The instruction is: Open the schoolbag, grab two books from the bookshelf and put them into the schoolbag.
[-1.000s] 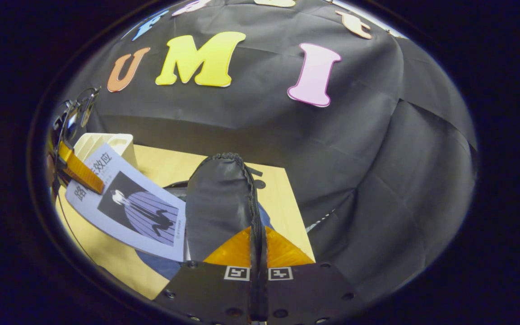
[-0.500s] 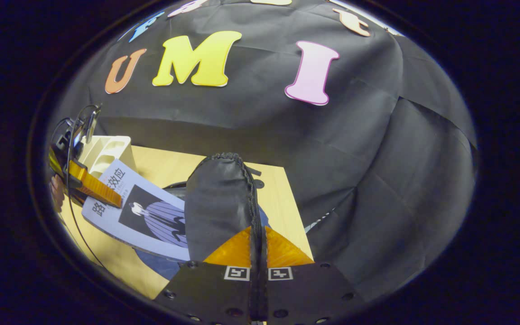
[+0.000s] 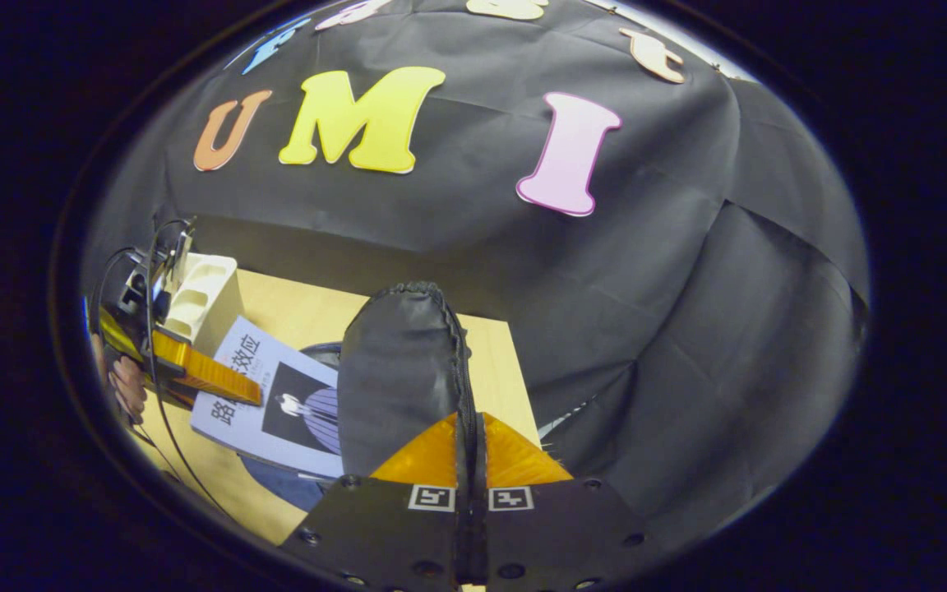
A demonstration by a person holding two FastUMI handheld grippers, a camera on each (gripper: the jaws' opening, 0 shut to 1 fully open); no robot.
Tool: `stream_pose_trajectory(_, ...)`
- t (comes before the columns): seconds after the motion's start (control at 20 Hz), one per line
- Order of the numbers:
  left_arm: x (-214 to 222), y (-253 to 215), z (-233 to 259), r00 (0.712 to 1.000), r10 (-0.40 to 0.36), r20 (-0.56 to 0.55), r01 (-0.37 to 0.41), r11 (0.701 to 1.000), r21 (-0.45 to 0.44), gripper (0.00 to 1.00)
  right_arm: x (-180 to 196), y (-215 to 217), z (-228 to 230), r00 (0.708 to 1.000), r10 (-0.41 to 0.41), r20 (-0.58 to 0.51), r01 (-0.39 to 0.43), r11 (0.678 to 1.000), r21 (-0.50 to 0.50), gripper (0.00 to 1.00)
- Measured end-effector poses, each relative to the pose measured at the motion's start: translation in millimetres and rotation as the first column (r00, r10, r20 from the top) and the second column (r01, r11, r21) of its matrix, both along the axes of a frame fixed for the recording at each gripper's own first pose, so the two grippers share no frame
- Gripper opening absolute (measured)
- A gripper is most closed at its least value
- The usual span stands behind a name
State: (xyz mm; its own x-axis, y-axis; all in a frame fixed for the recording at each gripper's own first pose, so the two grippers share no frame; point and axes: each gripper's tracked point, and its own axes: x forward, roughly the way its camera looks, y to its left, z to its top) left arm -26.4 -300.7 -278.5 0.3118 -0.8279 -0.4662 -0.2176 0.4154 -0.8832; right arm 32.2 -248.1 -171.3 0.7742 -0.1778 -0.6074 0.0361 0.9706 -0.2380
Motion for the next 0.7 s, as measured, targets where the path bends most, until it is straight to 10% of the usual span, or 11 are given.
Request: stream_pose_trajectory(0.7, 8, -64, -38, 0.998, 0.044, -0.042, -0.05, 0.987, -0.154, 0.41, 5, 10, 6, 1.0, 0.02, -0.017, -0.02, 1.0, -0.009, 0.0)
